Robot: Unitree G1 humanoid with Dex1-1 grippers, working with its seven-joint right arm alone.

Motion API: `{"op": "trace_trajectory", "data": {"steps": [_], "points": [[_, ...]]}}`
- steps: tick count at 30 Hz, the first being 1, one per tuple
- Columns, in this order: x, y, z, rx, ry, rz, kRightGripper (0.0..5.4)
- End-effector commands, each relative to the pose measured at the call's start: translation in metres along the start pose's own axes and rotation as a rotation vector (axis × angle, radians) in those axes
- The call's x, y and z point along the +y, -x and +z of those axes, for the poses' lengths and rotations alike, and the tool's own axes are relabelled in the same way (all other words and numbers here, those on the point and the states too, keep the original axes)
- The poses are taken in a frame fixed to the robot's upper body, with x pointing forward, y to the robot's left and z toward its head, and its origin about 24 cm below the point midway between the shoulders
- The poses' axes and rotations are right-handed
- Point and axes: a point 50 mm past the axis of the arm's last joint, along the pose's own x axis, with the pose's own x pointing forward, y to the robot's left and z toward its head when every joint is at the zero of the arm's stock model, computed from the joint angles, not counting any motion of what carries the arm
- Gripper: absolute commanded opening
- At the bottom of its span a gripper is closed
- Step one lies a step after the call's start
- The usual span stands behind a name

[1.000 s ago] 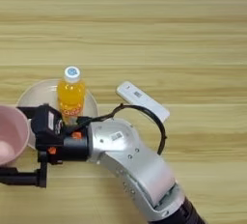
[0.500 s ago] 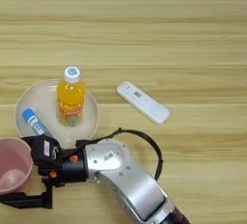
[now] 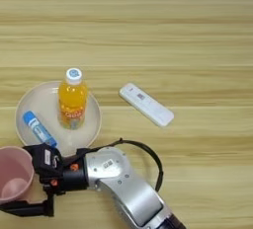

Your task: Move the objects on the table

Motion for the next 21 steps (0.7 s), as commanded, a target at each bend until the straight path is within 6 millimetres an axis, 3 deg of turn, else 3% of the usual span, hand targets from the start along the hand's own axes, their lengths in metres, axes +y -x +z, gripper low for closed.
{"op": "trace_trajectory", "data": {"steps": [1,10,21], "points": [[-0.0058,0.0009,0.0073,-0.002,0.053,-0.019,4.36],[-0.0066,0.0004,0.0081,-0.009,0.055,-0.027,5.34],[-0.0074,0.0003,0.0118,-0.023,0.063,-0.032,5.38]]}}
